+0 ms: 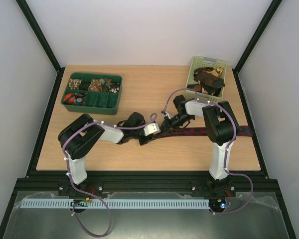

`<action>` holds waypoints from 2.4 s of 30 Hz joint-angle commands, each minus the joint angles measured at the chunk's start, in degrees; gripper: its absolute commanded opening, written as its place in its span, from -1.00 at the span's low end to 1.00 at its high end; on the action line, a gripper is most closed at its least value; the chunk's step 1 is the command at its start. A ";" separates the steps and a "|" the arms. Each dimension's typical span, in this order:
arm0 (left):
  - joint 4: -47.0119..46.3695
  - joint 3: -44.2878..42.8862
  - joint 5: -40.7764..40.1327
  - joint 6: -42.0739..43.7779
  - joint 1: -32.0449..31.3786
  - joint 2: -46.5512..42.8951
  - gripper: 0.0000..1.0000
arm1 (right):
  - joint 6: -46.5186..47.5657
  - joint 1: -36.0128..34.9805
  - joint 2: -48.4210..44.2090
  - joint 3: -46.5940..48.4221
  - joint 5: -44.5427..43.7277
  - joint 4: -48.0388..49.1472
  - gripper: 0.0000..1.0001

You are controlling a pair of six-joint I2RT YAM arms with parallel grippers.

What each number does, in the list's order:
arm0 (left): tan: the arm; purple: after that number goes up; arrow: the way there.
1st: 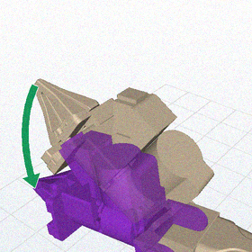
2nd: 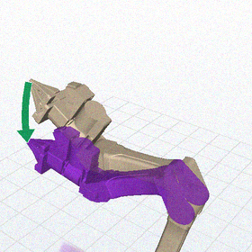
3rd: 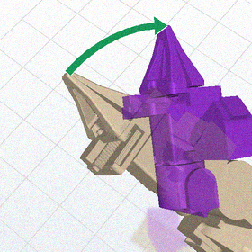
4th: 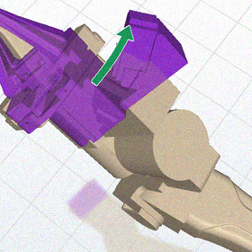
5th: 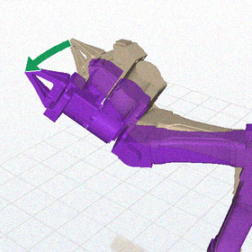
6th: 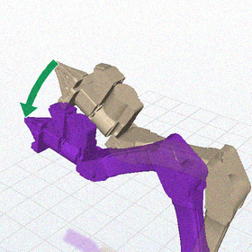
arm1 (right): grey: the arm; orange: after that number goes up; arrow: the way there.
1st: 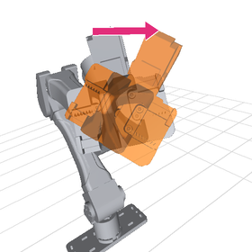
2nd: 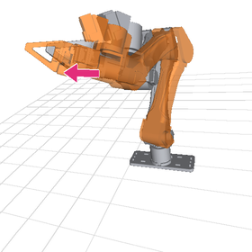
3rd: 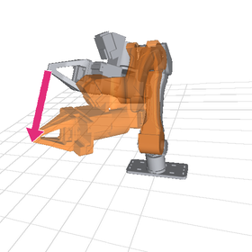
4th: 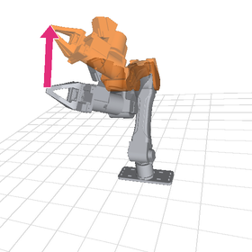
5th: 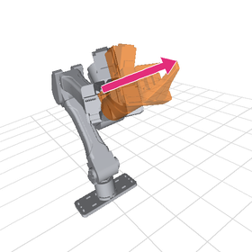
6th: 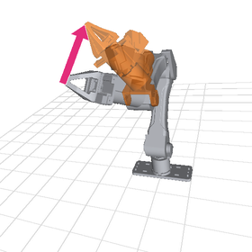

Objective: Roll the ties
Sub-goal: Roll the tie at the center of the board.

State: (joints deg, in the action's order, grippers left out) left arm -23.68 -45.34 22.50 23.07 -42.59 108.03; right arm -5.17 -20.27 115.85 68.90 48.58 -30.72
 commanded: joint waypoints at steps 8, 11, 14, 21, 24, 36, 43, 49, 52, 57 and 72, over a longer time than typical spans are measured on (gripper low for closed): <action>-0.54 6.11 4.47 -1.14 3.37 -1.71 0.53 | 5.78 2.59 5.99 -4.21 -6.51 -0.41 -0.97; -5.13 8.13 6.33 -1.12 3.70 -3.33 0.58 | 5.64 3.60 6.82 -5.00 -6.78 0.37 -0.97; -9.14 9.13 7.52 -1.59 3.58 -3.12 0.60 | 5.82 4.15 7.34 -4.75 -7.04 0.26 -0.97; -17.13 6.32 5.12 -4.73 2.06 3.24 0.53 | 5.73 4.17 8.76 -3.17 -6.23 0.24 -0.97; -17.34 4.15 4.70 -4.29 1.01 5.70 0.43 | 5.35 4.11 8.75 -3.70 -5.51 1.03 -0.97; -3.01 3.09 1.96 1.84 0.60 5.88 -0.38 | 6.27 5.11 3.61 -6.09 -4.45 2.65 -0.51; 8.82 -0.13 1.32 4.78 1.98 6.46 -0.37 | 4.69 6.35 -4.19 -5.61 -0.51 1.01 -0.06; 14.03 -2.52 -0.87 4.80 1.81 8.06 -0.36 | 1.08 5.34 -3.86 -4.17 1.83 2.48 -0.06; 14.32 -3.10 -1.13 4.62 1.81 8.67 -0.35 | -0.70 4.56 -2.68 -2.84 1.33 4.36 -0.07; 13.14 -2.12 -1.28 4.90 1.74 8.06 -0.36 | 1.87 4.19 -3.87 -1.36 1.82 1.44 -0.08; 13.14 -3.06 -2.48 3.99 1.72 9.52 -0.35 | 0.00 1.79 -9.23 -7.56 1.14 2.90 -0.18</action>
State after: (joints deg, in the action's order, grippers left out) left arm -22.94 -50.57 26.92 26.83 -41.39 112.44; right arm -4.14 -18.11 110.80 65.23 50.54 -26.61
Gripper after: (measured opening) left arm 0.326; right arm 0.410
